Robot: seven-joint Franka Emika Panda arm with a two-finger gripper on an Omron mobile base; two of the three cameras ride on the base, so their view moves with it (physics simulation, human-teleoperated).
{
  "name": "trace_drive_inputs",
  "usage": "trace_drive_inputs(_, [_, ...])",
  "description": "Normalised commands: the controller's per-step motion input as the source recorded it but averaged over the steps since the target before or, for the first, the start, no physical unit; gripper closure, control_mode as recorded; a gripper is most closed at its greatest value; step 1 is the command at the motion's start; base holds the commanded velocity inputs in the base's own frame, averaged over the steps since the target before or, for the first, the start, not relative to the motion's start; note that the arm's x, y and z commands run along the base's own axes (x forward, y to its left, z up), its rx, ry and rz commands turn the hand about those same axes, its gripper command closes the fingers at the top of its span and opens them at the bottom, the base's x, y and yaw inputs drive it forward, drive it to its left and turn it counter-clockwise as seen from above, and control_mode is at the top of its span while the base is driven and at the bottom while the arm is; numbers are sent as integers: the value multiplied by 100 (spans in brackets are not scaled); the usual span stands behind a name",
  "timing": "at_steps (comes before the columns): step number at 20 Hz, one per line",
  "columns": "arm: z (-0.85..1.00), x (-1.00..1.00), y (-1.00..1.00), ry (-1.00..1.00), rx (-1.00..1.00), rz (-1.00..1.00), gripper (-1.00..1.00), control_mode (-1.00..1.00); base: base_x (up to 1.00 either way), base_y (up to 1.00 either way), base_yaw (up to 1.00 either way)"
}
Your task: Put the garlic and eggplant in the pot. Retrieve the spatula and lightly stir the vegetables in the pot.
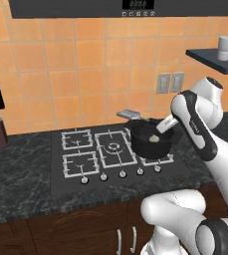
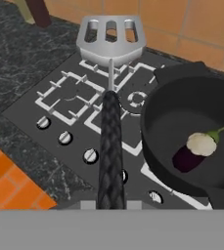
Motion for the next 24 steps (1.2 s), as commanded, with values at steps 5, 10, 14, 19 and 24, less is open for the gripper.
trace_drive_inputs(5, [-5,66,-1,19,-20,13,100,-100,0,0,0])
trace_drive_inputs(10, [32,65,-32,18,-63,31,100,-100,0,0,0])
trace_drive_inputs(14, [75,54,-34,4,-38,25,100,-100,0,0,0])
trace_drive_inputs(19, [-1,13,4,7,-3,7,100,-100,0,0,0])
trace_drive_inputs(24, [-10,8,-12,-5,-20,10,100,-100,0,0,0])
